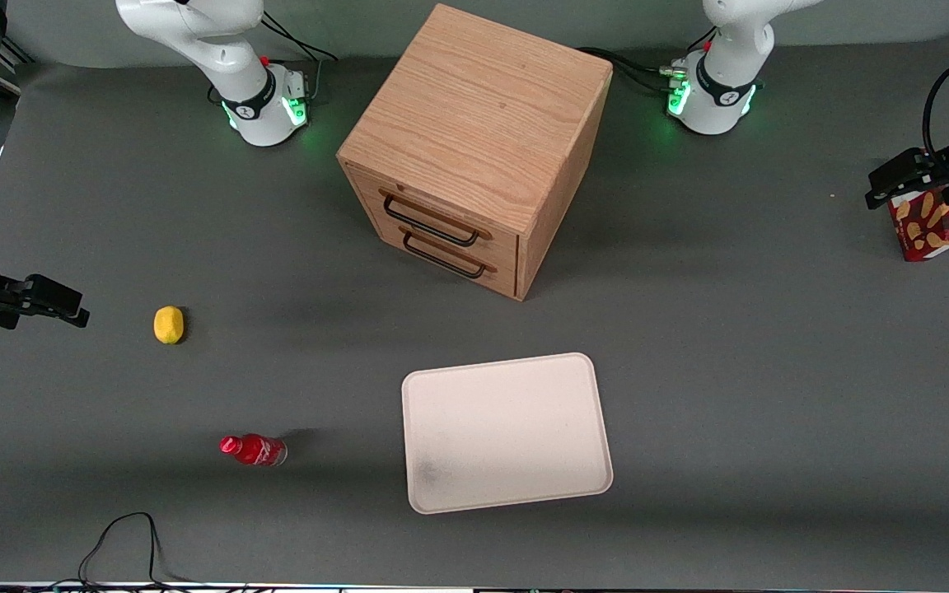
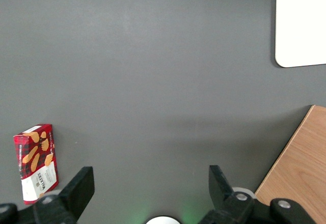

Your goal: Place red cookie box on tray

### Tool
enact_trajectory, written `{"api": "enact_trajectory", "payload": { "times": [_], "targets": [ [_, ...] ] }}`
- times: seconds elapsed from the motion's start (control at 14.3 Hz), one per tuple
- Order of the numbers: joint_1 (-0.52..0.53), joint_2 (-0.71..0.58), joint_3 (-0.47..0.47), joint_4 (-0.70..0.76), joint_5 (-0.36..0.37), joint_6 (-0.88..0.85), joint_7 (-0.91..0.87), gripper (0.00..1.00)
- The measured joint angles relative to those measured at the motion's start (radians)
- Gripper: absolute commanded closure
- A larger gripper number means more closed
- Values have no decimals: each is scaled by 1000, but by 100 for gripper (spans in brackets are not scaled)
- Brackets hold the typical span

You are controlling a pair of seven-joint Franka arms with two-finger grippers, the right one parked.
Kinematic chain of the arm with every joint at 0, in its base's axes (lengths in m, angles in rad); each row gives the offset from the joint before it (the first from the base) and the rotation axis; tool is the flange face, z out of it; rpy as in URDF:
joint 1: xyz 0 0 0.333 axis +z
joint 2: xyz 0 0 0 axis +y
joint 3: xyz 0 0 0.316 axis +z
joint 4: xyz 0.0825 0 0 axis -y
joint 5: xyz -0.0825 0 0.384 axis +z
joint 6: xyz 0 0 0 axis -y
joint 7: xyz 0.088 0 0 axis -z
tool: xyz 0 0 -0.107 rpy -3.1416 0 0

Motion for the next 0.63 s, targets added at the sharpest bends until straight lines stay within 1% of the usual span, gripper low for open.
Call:
{"api": "enact_trajectory", "payload": {
  "times": [0.21, 0.28, 0.35, 0.49, 0.63],
  "targets": [
    [-2, 7, 1, 0, 4, 14, 55, 0],
    [-2, 12, 3, -1, 22, 22, 64, 0],
    [-2, 18, 12, -2, 56, 24, 69, 0],
    [-1, 39, 70, -12, 116, 24, 92, 0],
    [1, 66, 172, -41, 139, 48, 189, 0]
  ]
}}
